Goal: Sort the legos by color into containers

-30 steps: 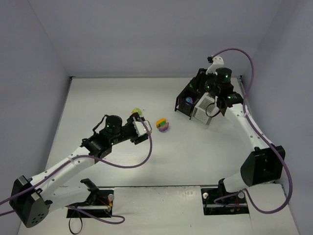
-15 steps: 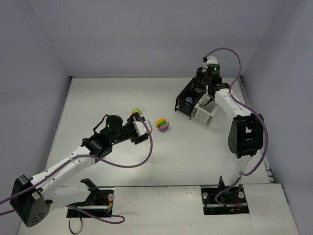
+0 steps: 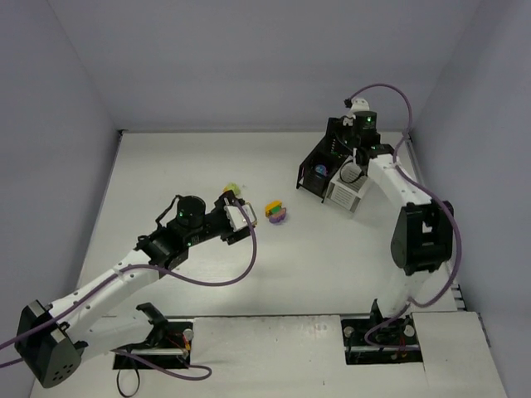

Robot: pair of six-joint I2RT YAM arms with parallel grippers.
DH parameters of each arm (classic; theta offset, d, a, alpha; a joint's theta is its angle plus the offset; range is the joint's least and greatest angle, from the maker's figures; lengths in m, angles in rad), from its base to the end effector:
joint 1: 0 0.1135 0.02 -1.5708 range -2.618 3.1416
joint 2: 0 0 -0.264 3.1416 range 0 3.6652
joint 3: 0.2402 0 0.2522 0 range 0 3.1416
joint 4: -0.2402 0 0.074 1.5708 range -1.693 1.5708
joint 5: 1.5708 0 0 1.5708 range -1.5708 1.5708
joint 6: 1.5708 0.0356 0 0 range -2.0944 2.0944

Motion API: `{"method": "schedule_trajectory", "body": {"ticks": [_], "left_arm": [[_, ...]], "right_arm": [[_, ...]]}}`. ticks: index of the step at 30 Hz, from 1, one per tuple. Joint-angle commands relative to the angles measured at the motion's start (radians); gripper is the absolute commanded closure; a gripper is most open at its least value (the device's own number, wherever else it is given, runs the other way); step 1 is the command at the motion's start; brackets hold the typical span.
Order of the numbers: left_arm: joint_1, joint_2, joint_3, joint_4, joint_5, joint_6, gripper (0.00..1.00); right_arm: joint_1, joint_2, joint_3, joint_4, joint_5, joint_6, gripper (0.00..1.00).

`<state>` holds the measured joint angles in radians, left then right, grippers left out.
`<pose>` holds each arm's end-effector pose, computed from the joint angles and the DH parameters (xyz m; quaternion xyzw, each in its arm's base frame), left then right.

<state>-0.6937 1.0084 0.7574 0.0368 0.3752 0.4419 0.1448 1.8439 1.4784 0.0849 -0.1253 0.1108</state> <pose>0.1732 -0.1610 0.3113 0.5101 0.5820 -0.2215 0.5933 0.4412 0.0688 0.3059 -0.0512 0.7967 0.1261 0.5888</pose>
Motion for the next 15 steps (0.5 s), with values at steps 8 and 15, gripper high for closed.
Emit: {"method": "schedule_trajectory", "body": {"ticks": [8,15], "left_arm": [[0.006,-0.042,0.03,0.087,0.021,0.011,0.79],[0.006,-0.047,0.028,0.087,0.014,0.011,0.8]], "right_arm": [[0.134,-0.394,-0.243,0.073,-0.444,0.156,0.32],[0.338,-0.482,-0.364,0.188,-0.571,0.269,0.31]]}}
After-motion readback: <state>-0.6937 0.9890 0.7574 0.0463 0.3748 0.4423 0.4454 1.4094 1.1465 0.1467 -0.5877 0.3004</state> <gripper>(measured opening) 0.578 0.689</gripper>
